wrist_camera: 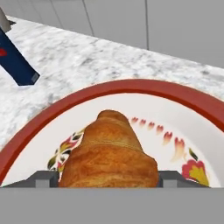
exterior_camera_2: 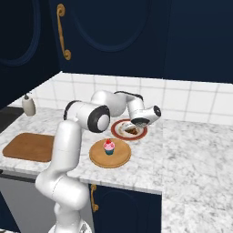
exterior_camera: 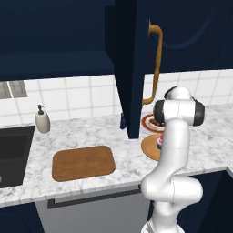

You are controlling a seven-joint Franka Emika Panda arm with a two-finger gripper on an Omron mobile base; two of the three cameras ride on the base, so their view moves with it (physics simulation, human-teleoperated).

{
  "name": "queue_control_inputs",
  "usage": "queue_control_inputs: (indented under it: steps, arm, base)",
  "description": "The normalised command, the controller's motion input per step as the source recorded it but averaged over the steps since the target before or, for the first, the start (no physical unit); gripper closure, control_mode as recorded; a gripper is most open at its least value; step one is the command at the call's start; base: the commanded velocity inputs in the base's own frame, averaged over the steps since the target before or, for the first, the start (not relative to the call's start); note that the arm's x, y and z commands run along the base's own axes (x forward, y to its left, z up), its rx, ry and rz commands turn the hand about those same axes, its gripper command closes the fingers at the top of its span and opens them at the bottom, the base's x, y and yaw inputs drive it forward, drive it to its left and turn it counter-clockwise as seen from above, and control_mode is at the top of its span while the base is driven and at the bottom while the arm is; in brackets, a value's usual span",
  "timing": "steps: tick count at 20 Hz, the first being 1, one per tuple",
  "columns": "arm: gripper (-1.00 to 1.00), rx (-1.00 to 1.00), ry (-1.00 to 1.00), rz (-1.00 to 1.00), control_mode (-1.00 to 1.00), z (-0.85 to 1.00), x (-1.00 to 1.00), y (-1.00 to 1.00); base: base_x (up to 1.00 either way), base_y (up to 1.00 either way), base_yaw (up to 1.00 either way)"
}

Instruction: From the different types of pastries on the counter, select a croissant and place it on the cutting board. Then retrieve a jar of jam from the cabinet and place it alongside the croissant on the cutting board.

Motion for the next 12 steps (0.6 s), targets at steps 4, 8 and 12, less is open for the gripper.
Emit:
queue_control_inputs:
  steps: [4, 8, 12]
  arm:
    - [1.00, 0.00, -0.10, 0.00, -1.00, 0.65, -0.35, 0.00]
    - [1.00, 0.00, -0.13, 0.00, -1.00, 0.48, -0.66, 0.15]
    - [1.00, -0.01, -0.14, 0.00, -1.00, 0.44, -0.60, 0.41]
  base:
    - [0.00, 0.00, 0.00]
    - [0.00, 0.00, 0.00]
    - [0.00, 0.00, 0.00]
